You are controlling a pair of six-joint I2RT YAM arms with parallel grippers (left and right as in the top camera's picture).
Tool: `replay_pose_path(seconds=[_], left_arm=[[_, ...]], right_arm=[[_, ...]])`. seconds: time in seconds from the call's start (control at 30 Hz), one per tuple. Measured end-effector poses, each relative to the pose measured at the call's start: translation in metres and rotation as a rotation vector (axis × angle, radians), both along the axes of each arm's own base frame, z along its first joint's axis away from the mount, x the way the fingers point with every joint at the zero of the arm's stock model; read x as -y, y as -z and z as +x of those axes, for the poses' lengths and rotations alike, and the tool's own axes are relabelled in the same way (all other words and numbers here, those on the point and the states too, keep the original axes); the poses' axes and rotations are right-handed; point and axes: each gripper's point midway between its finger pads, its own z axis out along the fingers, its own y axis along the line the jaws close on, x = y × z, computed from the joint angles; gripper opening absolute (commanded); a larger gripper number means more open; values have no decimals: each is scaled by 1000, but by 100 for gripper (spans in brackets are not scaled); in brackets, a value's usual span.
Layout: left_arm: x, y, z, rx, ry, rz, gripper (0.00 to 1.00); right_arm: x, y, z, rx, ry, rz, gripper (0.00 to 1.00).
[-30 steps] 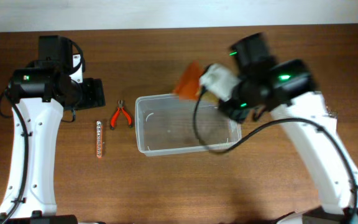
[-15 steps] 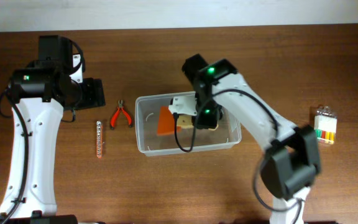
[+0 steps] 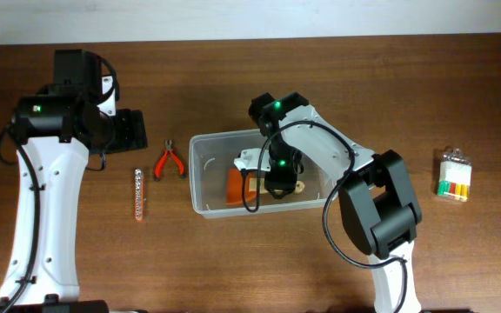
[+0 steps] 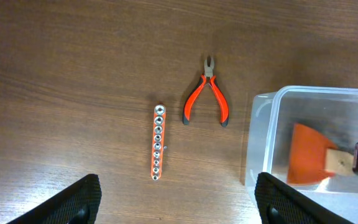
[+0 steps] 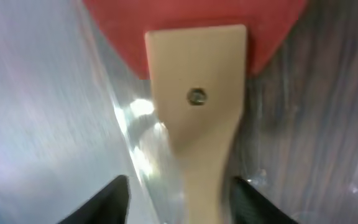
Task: Pack container
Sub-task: 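Carry the scraper into the container and open the right gripper, then move the right gripper to the screwdriver case and grasp it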
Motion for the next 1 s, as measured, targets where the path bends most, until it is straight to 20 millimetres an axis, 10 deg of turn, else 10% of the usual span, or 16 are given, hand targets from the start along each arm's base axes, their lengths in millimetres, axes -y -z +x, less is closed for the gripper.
replay_pose_path(seconds=[0.23,0.43,0.6,0.73,1.0], left_arm=[[0,0,0,0,0,1,81],[-2,0,0,0,-3,9,82],[-2,0,0,-1,-4,11,81],[-2,0,0,0,-4,11,81],[-2,0,0,0,-4,11,81]], right_arm=[[4,-14,-2,-26,134,-48,77],[30,-99,50,189,424,-59,99],[133,-223,90,481,943,44,99],[255,-276,73,610,1410,37,99],[388,-229,44,504,1797,-142,99]])
